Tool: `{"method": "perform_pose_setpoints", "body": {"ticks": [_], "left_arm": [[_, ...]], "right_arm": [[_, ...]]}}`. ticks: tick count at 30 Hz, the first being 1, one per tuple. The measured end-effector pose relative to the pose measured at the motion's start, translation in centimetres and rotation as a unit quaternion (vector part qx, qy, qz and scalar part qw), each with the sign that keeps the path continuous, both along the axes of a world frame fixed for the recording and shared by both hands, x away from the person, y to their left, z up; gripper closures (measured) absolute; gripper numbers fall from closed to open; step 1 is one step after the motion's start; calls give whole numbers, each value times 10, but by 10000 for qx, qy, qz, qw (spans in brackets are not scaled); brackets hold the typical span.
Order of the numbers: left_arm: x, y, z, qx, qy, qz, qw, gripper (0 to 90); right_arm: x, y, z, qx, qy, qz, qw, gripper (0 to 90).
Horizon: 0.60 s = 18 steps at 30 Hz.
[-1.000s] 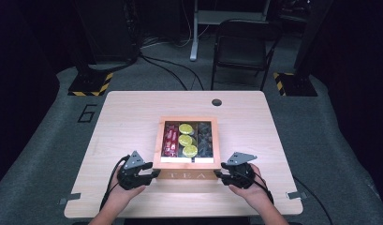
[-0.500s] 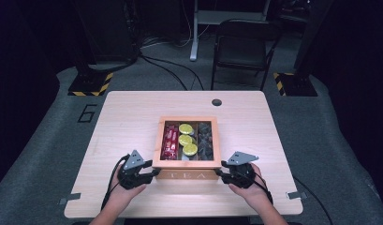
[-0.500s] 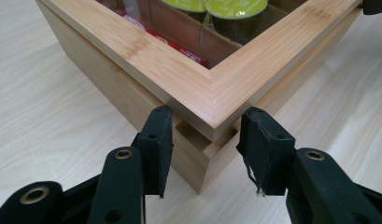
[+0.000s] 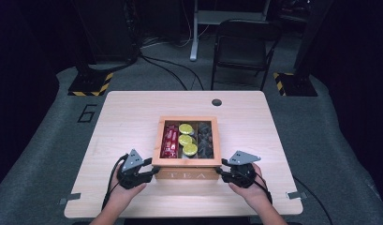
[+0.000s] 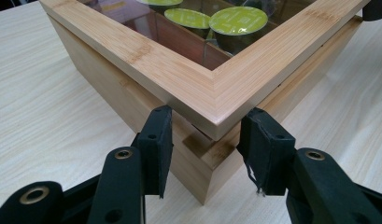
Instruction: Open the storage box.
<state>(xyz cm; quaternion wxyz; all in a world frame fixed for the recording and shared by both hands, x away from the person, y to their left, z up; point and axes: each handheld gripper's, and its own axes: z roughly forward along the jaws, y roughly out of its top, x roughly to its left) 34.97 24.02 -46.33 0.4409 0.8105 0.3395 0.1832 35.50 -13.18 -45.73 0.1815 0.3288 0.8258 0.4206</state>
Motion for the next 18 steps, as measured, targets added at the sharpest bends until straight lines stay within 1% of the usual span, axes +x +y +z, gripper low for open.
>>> {"method": "perform_pose_setpoints", "body": {"ticks": [2, 4, 7, 8, 9, 11, 12, 13, 14, 15, 16, 17, 18], "left_arm": [[0, 0, 0, -4, -3, -5, 10000, 546], [0, 0, 1, -59, -17, 21, 10000, 546], [1, 1, 3, -244, 15, 42, 9997, 546], [2, 1, 4, -262, -3, 64, 9996, 545], [2, 1, 6, -254, -37, 76, 9996, 544], [3, 0, 8, -291, -43, 100, 9995, 544], [3, 0, 9, -289, -81, 129, 9995, 544], [4, 0, 10, -311, -65, 119, 9994, 544], [4, 0, 11, -349, -44, 134, 9993, 545], [4, 0, 12, -350, -57, 146, 9993, 544], [5, 0, 14, -313, -102, 163, 9993, 544], [5, 0, 15, -294, -130, 180, 9993, 545], [6, 0, 17, -262, -144, 180, 9994, 544]], "right_arm": [[0, -1, 1, -17, -15, 24, 10000, 582], [0, -1, 1, -25, -46, 23, 10000, 582], [1, -1, 3, 93, -78, -6, 9999, 582], [0, -1, 4, 136, -56, -39, 9999, 582], [1, -2, 5, 154, -80, -30, 9998, 582], [1, -2, 8, 202, -101, -56, 9997, 583], [2, -2, 9, 180, -133, -45, 9997, 583], [1, -1, 10, 210, -117, -85, 9997, 583], [2, -2, 11, 183, -177, -41, 9997, 582], [2, -2, 12, 210, -188, -69, 9996, 582], [1, -1, 14, 229, -163, -89, 9996, 582], [2, -2, 15, 224, -206, -61, 9995, 582], [2, -2, 17, 266, -202, -96, 9994, 582]]}}
